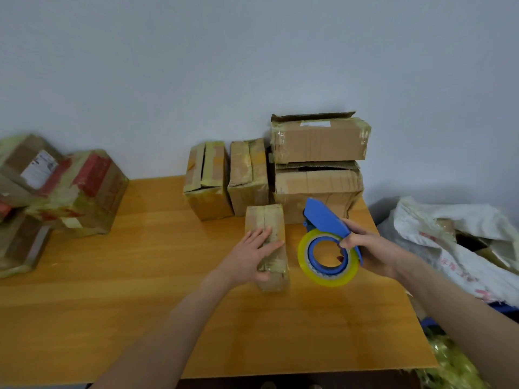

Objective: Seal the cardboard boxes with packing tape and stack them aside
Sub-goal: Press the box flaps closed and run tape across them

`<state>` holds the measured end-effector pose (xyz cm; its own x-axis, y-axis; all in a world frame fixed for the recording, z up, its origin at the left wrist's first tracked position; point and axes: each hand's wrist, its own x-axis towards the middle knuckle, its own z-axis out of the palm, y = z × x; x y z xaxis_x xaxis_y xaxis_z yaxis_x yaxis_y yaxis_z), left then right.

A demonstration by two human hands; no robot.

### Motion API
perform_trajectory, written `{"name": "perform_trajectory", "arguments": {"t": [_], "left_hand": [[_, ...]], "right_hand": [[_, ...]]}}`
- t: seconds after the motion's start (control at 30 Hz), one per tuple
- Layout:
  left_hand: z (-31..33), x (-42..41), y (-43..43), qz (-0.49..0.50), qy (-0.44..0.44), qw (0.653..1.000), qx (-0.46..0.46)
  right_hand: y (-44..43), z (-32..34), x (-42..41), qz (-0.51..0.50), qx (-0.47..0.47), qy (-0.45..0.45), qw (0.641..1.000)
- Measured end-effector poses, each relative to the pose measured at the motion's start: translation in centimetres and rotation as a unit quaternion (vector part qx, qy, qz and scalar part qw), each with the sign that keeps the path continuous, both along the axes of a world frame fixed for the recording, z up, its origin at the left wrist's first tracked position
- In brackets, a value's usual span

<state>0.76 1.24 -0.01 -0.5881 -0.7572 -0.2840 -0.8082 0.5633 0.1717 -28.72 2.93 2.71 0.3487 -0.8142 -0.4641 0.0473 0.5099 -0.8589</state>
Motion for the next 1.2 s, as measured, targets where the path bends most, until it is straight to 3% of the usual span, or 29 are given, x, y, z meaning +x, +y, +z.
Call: {"name": "perform_trajectory", "arguments": {"t": [0.1,0.17,0.23,0.3,0.33,0.37,0.4,0.67,0.83,1.2], "left_hand": [[0.3,0.3,-0.2,0.005,0.010,1.000,0.015],[1.5,-0.1,0.0,0.098,0.111,0.988,0.045],[3.6,-1.0,0.0,0.271,0.292,0.914,0.080],[5.7,-1.8,-0.1,0.400,0.431,0.787,0.186],[6.4,-2.1,-0.1,0.430,0.469,0.730,0.250],[7.0,-2.2,0.0,0.444,0.485,0.695,0.292],[7.3,-2.3,0.1,0.447,0.484,0.685,0.311],[6.8,-1.2,1.8,0.468,0.451,0.718,0.250],[6.1,-0.6,2.6,0.484,0.411,0.746,0.202],[4.7,5.5,4.5,0.528,0.403,0.730,0.159]], "right_hand": [[-0.1,0.7,-0.1,0.020,-0.017,0.021,0.999],[-0.2,1.4,0.0,0.041,-0.036,0.041,0.998],[-0.2,2.2,0.3,0.062,-0.062,0.078,0.993],[0.0,3.0,0.8,0.086,-0.092,0.127,0.984],[0.2,3.5,1.2,0.099,-0.105,0.145,0.979],[0.4,4.0,1.6,0.112,-0.117,0.159,0.974],[0.6,4.3,2.1,0.124,-0.128,0.173,0.969],[1.4,5.7,4.2,0.182,-0.196,0.246,0.932],[1.5,5.4,5.3,0.220,-0.266,0.359,0.867],[2.5,5.1,1.6,0.260,-0.285,0.427,0.818]]}}
